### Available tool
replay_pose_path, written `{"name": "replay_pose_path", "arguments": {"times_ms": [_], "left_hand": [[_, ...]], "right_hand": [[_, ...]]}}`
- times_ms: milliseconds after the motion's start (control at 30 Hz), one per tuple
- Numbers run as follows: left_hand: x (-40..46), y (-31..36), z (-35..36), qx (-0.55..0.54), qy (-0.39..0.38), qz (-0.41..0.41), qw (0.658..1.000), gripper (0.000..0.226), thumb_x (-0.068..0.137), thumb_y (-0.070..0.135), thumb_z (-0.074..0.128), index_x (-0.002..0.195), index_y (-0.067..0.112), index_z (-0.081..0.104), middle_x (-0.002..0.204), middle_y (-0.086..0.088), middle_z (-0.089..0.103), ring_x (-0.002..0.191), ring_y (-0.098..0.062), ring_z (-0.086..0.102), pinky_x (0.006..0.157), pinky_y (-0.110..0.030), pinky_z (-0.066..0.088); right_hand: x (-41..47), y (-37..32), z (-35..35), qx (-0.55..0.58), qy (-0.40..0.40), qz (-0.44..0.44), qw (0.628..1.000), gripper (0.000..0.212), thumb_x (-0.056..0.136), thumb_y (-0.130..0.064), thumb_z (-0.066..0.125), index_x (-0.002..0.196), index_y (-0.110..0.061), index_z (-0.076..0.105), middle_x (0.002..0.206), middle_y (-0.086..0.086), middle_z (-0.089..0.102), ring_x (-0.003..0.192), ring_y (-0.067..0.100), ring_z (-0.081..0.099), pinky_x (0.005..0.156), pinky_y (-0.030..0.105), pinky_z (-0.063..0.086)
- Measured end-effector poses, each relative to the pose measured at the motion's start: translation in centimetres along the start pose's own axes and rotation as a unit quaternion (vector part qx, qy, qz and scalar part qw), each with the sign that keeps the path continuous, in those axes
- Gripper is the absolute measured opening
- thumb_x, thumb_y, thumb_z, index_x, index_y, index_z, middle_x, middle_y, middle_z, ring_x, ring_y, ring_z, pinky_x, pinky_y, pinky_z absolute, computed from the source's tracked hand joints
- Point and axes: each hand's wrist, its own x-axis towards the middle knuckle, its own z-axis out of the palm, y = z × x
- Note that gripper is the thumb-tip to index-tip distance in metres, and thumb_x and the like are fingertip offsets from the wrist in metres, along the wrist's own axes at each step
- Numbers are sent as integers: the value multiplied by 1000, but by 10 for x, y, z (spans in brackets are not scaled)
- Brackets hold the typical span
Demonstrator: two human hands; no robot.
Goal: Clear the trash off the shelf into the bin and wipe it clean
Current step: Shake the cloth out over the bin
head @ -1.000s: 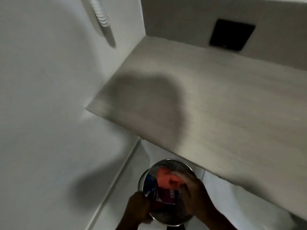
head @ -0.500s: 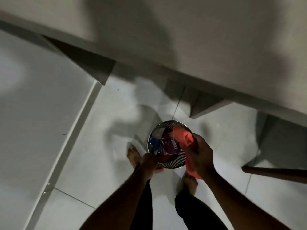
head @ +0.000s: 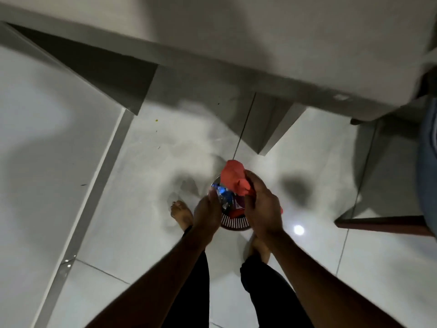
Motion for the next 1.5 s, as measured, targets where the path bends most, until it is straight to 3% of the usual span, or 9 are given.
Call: {"name": "replay_pose_path", "arguments": {"times_ms": [100,400,500,600,700,867,1133,1367,1500], "left_hand": [[-59,56,-42,-41,-34,79,995,99,70,95,15,100,22,75,101,-9,78,101,-28,71,96,-49,54],[-225,193,-185,138,-22,279,950,14,88,23,55,100,19,61,91,3,69,81,-12,65,71,-32,55],[-262,223,-231,187,-33,352,917,25,90,21,52,113,31,54,95,15,64,81,5,60,63,-14,46],[-293,265,-271,175,-56,413,892,23,85,23,53,107,25,56,87,11,63,75,-7,60,69,-32,52],[-310,306,-303,95,-98,435,890,29,87,17,59,114,6,55,94,-15,63,83,-20,57,79,-44,51],[-285,361,-335,-33,-129,408,903,23,96,-8,45,115,2,53,81,-8,58,62,-12,55,55,-25,48],[-172,425,-385,-98,-156,305,934,23,74,4,52,96,9,56,82,-8,64,63,-14,63,61,-31,56],[-113,474,-371,-58,-249,270,928,23,62,9,49,82,13,60,54,6,64,45,-7,59,58,-30,55],[-105,502,-312,-48,-279,281,917,19,81,10,65,98,8,57,79,-7,70,60,-14,70,54,-31,59]], "right_hand": [[-31,-52,-33,-8,18,-48,999,42,100,-25,48,141,-19,48,138,2,58,126,19,55,105,41,45],[-120,-236,-150,-112,106,-237,959,53,86,-28,69,130,1,61,136,16,60,127,31,58,99,48,52],[-134,-264,-175,6,78,-236,969,72,84,-45,70,143,-10,48,148,7,51,135,20,50,104,35,48],[-121,-298,-191,243,108,-85,960,59,87,-54,60,140,-34,42,140,-4,56,124,12,57,97,39,53],[-80,-321,-209,427,55,74,900,43,97,-35,58,136,-21,45,139,14,56,127,31,54,106,54,43],[-26,-353,-246,627,-155,111,755,48,84,-32,65,125,-7,60,117,22,70,104,36,68,81,51,57],[75,-434,-257,529,-18,40,848,25,89,-2,64,114,-5,63,86,10,74,63,22,70,49,29,59],[106,-442,-251,511,83,99,850,29,83,13,63,110,4,63,83,16,71,59,22,66,52,29,59],[93,-416,-274,495,151,129,846,36,76,20,63,109,4,63,78,15,70,51,20,62,44,24,49]]}}
